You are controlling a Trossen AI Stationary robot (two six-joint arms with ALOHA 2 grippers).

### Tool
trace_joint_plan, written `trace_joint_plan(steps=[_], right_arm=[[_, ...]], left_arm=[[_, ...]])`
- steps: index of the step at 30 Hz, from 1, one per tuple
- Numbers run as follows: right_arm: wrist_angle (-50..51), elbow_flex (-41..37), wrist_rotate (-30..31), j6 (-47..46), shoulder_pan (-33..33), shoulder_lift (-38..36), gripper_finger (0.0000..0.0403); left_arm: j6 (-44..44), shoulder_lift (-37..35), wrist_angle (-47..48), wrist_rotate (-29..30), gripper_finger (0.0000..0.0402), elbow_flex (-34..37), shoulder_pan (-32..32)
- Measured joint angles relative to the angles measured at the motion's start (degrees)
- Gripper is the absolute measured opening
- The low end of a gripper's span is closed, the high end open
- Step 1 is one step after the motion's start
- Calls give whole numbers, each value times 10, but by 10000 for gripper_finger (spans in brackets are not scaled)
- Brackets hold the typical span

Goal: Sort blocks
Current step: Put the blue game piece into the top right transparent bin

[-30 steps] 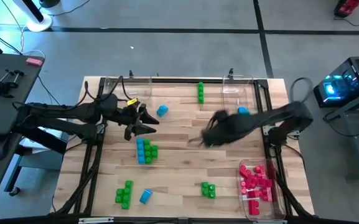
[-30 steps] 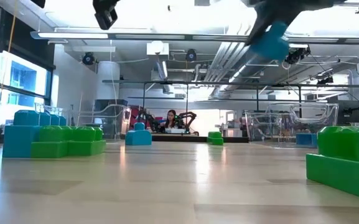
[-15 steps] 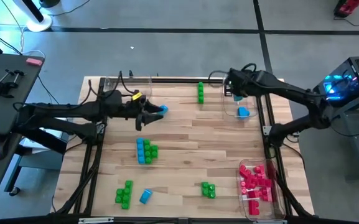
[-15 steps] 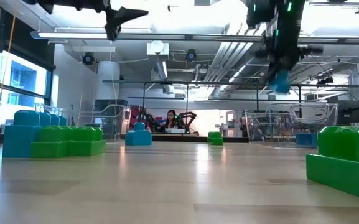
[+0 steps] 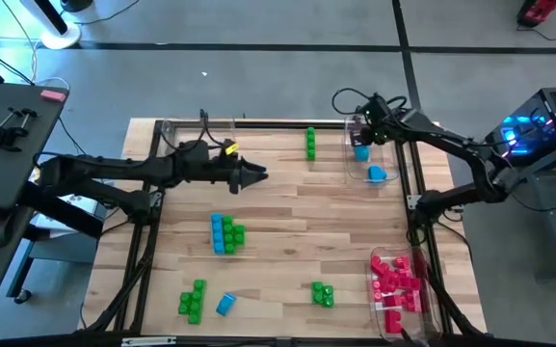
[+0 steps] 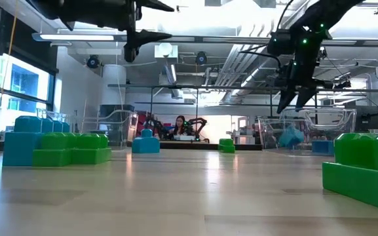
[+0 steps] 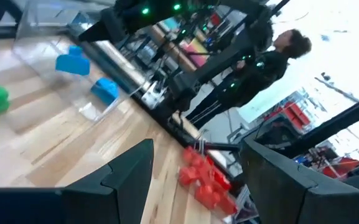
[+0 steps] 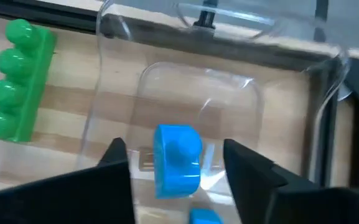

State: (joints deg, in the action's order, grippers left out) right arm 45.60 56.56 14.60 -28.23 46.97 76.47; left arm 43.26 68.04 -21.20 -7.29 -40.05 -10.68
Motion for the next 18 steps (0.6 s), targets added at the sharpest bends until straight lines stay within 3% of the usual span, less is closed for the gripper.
trace_joint_plan(steps=[4, 8, 14, 18], right_arm=[[-5, 24, -14, 37, 7, 0, 176], [-21, 72, -82, 53, -4, -9, 185], [-142, 128, -212, 17, -83, -30, 176], [-205, 136, -233, -30, -187, -30, 174]], left_arm=[[-19, -1, -29, -10, 227, -1, -13], [-52, -27, 13, -109, 227, -24, -50], [-80, -87, 183, -214, 227, -47, -72], [-110, -118, 354, -225, 227, -48, -26]])
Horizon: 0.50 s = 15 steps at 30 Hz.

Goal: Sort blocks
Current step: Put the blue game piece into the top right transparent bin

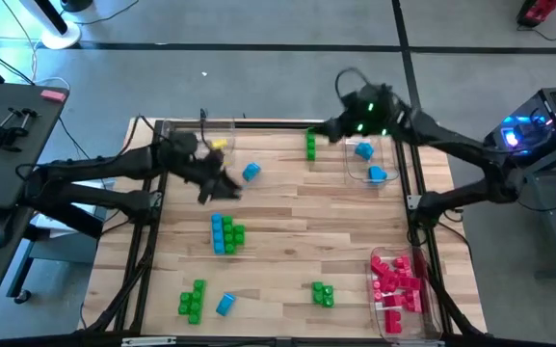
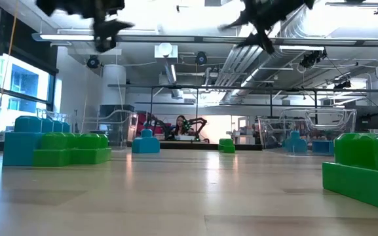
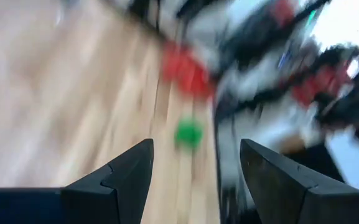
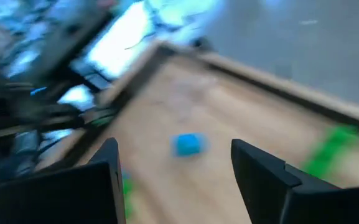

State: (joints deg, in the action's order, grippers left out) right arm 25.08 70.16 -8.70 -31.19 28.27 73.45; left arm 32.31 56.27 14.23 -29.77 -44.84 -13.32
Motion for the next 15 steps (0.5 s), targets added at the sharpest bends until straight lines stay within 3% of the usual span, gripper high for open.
trace_joint_plan(steps=[3, 6, 11, 15], right_arm=[[-9, -5, 50, -36, -93, 0, 174], [26, -6, 142, -79, -183, 1, 174], [95, -7, 269, -144, -300, 1, 174], [160, -7, 328, -188, -360, 1, 174]], left_arm=[[-13, -2, 93, 16, 227, 8, 79], [26, -2, 61, 24, 227, 50, 175], [220, 5, -55, 104, 227, 126, 329], [379, 21, -92, 196, 227, 129, 425]])
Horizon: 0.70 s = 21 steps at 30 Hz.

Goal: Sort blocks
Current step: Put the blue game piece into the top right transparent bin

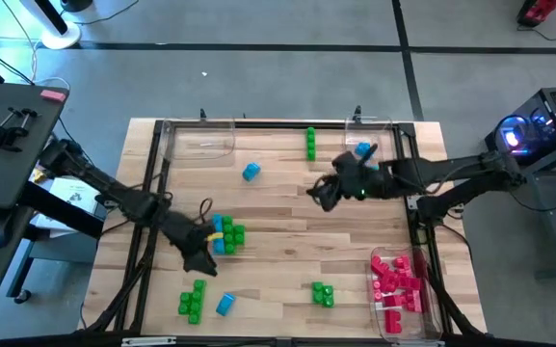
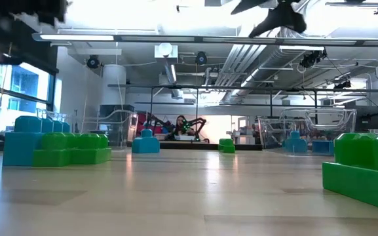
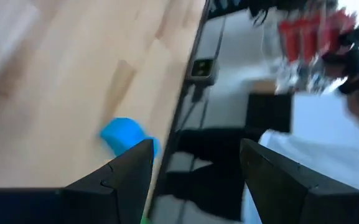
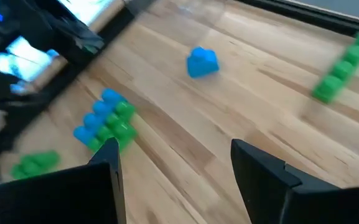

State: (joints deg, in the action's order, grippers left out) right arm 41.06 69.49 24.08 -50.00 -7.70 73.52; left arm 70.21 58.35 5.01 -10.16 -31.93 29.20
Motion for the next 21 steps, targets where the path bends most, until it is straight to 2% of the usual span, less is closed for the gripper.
trace_joint_plan(steps=[3, 6, 10, 14, 21], right_arm=[[53, 0, 14, -19, -26, 0, 174], [103, 0, 15, -21, -44, 0, 174], [150, 0, 24, -7, -56, 0, 174], [165, 0, 27, 23, -56, 0, 174], [165, 0, 27, 67, -55, 0, 174]], left_arm=[[66, 35, -37, 84, 227, -25, 60], [124, 105, -20, 112, 227, -71, 95], [192, 228, 35, 80, 219, -167, 121], [253, 342, 144, 35, 212, -278, 127], [308, 457, 366, 56, 209, -436, 130]])
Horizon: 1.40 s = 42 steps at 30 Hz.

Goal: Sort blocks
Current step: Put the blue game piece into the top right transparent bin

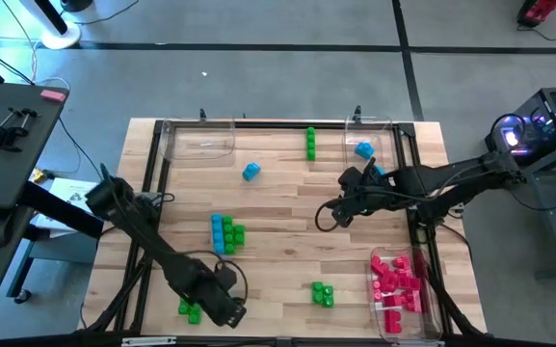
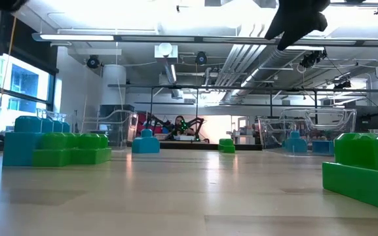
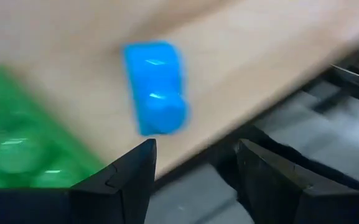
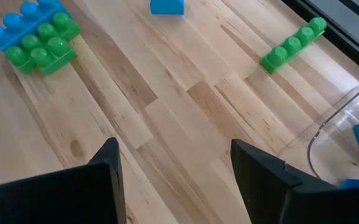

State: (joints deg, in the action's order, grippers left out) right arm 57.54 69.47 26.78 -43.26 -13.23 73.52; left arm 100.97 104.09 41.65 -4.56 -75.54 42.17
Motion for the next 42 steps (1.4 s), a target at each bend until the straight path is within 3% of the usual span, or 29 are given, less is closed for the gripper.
trace_joint_plan(steps=[4, 22, 30, 42], right_arm=[[0, 0, 1, 2, 0, 0, 174], [0, 0, 1, 35, 12, 0, 174], [0, 0, 1, 33, 12, 0, 174], [0, 0, 0, 33, 12, 0, 174]], left_arm=[[10, 34, 82, -2, 209, -33, 2], [36, 91, 17, 7, 209, -34, 11], [53, 91, 39, 31, 209, -26, 9], [50, 110, 24, 14, 209, -25, 12]])
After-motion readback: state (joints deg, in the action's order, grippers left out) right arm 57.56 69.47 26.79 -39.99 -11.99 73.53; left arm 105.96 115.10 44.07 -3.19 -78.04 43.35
